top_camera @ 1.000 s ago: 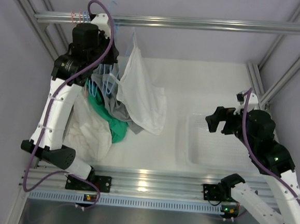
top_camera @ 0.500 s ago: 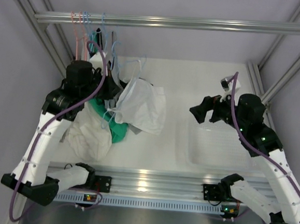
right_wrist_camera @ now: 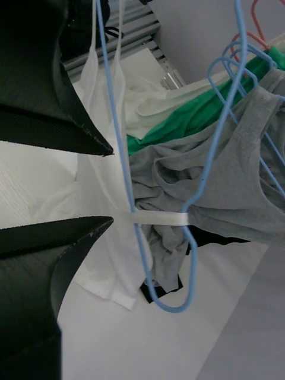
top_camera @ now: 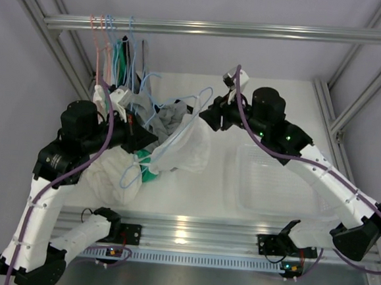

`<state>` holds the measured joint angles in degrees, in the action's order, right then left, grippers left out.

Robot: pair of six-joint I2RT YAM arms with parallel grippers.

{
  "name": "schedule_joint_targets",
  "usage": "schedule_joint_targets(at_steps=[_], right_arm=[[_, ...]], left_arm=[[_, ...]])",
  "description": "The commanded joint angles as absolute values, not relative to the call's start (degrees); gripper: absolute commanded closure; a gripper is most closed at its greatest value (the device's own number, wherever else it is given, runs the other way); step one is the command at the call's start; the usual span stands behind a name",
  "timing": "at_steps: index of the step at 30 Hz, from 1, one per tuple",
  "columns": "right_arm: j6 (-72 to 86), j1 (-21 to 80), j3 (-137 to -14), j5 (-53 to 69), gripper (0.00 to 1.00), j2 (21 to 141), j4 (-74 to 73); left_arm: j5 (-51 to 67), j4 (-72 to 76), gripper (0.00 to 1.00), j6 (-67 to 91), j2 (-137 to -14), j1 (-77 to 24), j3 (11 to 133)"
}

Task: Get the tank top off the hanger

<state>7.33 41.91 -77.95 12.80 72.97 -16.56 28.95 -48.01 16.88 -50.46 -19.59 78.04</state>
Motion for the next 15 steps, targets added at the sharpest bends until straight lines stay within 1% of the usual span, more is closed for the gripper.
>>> schedule_joint_targets(at_steps=[1,4,6,13,15], right_arm=[[3.52,43.68,-82.88,6.33,0.57,75.05,-12.04],[2.55,44.12,-83.93,6.07,0.59,76.63,-11.95],[1.94,44.21,-84.72,5.36,0.61,77.34,-12.13],[1.14,44.3,-84.64,4.22,0.63,78.66,-12.66],[1.32,44.21,-84.64,4.22,0.76,79.01,-12.66]], left_arm=[[33.57,-44.91,1.0,17.75,-50.1,-19.78,77.52],[34.89,-44.91,1.0,17.75,-50.45,-19.78,77.87],[35.77,-44.83,1.0,18.02,-50.54,-19.78,78.31],[35.77,-44.47,1.0,18.37,-50.8,-19.77,79.28],[36.21,-44.3,1.0,18.54,-51.06,-19.77,79.19]])
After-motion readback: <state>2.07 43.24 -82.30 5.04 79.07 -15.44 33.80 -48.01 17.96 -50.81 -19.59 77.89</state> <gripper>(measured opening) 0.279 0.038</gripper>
